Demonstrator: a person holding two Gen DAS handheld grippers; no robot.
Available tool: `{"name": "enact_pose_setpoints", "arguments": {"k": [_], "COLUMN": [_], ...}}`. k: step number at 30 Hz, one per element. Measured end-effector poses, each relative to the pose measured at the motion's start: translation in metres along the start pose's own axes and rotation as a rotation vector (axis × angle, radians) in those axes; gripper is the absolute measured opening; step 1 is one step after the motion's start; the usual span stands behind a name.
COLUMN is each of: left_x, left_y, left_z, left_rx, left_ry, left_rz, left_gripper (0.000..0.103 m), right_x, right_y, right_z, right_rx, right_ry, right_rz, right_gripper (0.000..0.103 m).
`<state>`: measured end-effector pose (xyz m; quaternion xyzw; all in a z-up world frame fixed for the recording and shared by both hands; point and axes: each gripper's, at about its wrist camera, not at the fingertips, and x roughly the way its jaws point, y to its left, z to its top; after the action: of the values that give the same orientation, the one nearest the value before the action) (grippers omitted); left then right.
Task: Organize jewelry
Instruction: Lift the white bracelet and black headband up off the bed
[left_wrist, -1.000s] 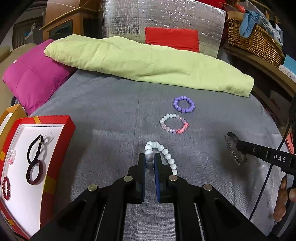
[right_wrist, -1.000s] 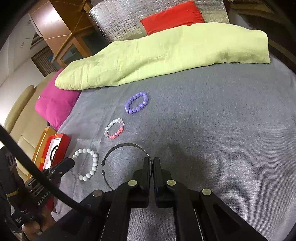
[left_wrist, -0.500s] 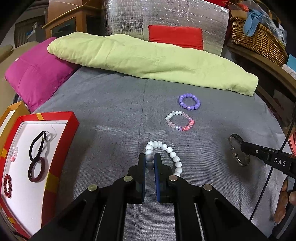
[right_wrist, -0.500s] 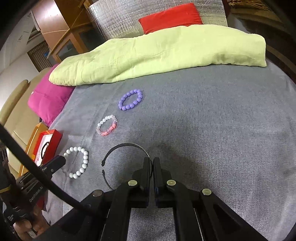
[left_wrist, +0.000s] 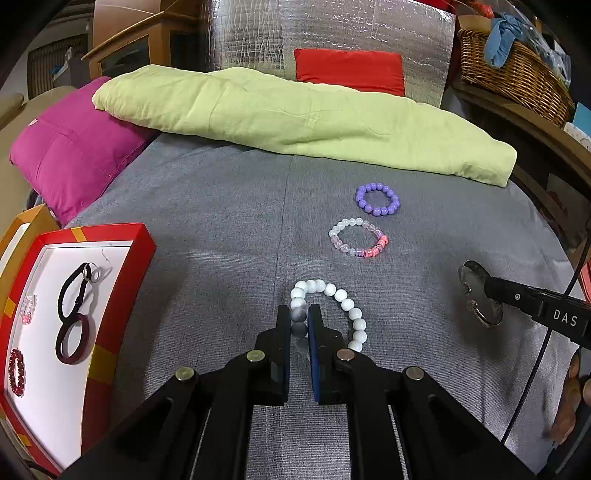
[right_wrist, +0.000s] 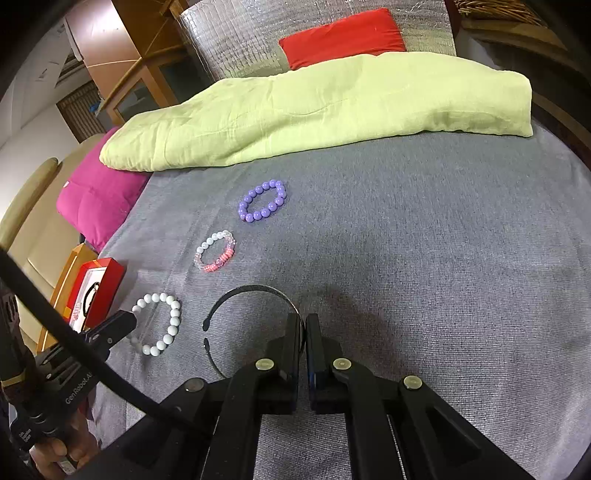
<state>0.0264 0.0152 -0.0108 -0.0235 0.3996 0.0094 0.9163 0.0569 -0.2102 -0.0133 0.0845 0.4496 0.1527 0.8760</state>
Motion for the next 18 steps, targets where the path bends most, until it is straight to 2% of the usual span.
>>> {"name": "enact_pose_setpoints", "arguments": {"k": [18], "left_x": [-0.0006], "left_y": [0.0000], "left_z": [-0.0019], "left_rx": [0.005], "left_ry": [-0.006], "left_rz": [-0.005], "left_gripper": [0.009], "right_x": [-0.0016], "right_y": [0.0002], "right_z": [0.0008], "right_rx": [-0.002], "right_ry": [-0.003], "right_rz": [0.006], "right_gripper": [0.004]}}
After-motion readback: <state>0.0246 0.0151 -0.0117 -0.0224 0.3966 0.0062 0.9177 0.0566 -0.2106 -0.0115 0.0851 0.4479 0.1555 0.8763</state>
